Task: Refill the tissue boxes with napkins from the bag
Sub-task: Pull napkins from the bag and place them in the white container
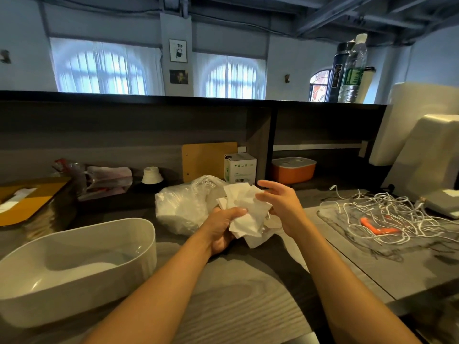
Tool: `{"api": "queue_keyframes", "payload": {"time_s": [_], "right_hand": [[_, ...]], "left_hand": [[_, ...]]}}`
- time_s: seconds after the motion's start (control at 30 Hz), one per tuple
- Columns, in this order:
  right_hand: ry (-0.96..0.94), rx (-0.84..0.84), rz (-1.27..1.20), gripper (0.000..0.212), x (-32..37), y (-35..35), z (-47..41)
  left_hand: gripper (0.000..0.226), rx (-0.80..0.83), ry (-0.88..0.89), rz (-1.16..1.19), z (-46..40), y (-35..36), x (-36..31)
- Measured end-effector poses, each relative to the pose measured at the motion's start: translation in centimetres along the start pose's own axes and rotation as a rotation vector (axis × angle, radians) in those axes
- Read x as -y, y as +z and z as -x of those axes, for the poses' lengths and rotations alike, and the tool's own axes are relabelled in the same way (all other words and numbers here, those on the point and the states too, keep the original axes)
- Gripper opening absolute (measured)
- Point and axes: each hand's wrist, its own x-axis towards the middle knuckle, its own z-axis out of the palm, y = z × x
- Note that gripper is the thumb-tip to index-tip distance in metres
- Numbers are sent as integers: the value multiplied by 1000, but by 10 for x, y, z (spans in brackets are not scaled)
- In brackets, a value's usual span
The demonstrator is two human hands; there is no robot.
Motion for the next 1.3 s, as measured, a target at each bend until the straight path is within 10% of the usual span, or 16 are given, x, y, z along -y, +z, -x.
{"api": "queue_keyframes", "payload": {"time_s": [0.67,1.0,1.3], "right_hand": [[60,-180,-61,12,-8,-1,-3],[-53,-199,-568,29,7,-9,0],[-195,-105,132,28,-10,17,1]], "left_hand": [[47,14,9,72,-3,0,1],[37,-104,-36,148,-5,2,-4],[65,-49,32,20,-6,1,2]]}}
